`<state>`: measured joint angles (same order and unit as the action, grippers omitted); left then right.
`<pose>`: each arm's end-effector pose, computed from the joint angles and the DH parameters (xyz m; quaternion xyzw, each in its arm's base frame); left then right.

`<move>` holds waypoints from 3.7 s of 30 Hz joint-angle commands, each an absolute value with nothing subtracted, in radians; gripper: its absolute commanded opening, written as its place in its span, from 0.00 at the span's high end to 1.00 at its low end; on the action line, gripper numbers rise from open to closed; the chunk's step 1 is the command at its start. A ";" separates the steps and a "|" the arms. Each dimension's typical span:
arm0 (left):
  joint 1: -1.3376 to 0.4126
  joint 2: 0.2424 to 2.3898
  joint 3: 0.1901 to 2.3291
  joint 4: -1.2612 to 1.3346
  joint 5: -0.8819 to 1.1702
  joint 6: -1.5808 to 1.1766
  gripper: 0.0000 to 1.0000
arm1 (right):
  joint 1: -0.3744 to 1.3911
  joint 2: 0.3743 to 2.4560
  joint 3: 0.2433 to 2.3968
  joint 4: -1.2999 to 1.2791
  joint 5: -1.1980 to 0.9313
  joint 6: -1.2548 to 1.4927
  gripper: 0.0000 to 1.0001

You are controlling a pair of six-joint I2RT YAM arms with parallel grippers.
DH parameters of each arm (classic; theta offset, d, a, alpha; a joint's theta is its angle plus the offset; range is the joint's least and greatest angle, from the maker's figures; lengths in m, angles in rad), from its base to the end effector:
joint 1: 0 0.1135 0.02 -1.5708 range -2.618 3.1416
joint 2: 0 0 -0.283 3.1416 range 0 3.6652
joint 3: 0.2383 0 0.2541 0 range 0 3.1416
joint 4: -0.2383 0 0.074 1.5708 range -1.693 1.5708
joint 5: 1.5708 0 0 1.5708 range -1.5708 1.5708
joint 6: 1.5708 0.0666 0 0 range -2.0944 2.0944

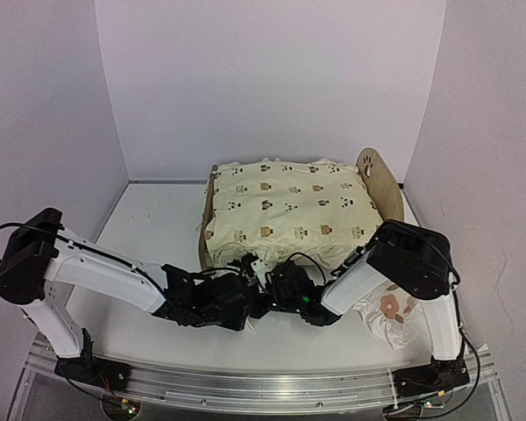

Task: Set up the pet bed

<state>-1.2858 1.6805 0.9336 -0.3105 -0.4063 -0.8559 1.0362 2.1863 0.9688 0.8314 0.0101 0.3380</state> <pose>0.1207 -0.3182 0.1533 0.1520 0.9365 -0.1247 0.2905 0.2326 0.3915 0.0807 -0.2811 0.7805 0.3509 0.4343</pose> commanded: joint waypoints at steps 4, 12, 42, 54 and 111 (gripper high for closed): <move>-1.302 1.785 1.008 -0.414 -0.423 -0.919 0.46 | 1.028 2.125 0.950 0.789 0.089 0.446 1.00; -1.326 1.749 0.946 -0.274 -0.395 -0.915 0.33 | 1.029 2.112 0.946 0.788 0.093 0.487 1.00; -1.370 1.535 0.539 0.299 -0.486 -0.882 0.22 | 1.163 2.001 1.259 0.133 0.359 0.529 1.00; -1.369 1.574 0.570 0.263 -0.557 -0.918 0.34 | 1.182 1.980 1.301 0.099 0.328 0.527 1.00; -1.164 1.437 0.526 0.007 -0.505 -0.922 1.00 | 1.090 1.830 1.438 0.102 0.405 0.165 1.00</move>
<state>-1.1934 1.4481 0.5098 0.0326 -0.5360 -0.9615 1.1349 1.8414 1.3505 0.0915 0.4300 0.2207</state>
